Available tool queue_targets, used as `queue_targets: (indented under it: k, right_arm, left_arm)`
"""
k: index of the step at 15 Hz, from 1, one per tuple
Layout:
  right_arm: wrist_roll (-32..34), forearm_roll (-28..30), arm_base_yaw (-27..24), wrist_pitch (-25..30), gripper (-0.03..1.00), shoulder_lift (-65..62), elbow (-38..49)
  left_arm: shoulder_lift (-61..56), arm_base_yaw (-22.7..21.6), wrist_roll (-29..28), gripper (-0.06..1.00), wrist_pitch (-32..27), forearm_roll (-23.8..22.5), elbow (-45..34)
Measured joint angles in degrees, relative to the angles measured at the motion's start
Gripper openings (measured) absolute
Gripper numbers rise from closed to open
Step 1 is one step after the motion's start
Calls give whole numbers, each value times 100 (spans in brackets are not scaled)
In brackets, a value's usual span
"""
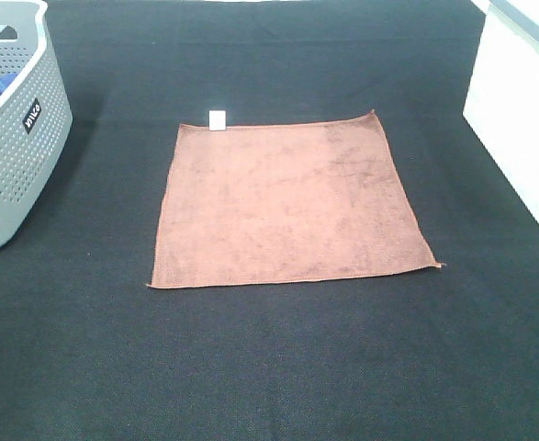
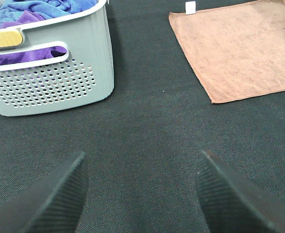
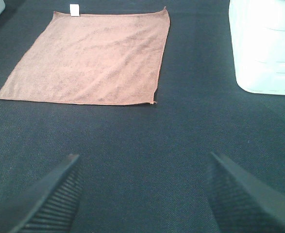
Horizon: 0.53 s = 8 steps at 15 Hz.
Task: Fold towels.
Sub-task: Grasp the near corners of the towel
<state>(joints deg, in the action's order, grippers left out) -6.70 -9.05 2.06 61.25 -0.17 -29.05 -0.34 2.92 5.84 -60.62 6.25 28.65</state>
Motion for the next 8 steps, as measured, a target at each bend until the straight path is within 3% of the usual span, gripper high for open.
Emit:
queue_targets:
  k: [8]
  right_arm:
    - [0,0,0,0,68,0,0]
  left_arm:
    - [0,0,0,62,0,0,0]
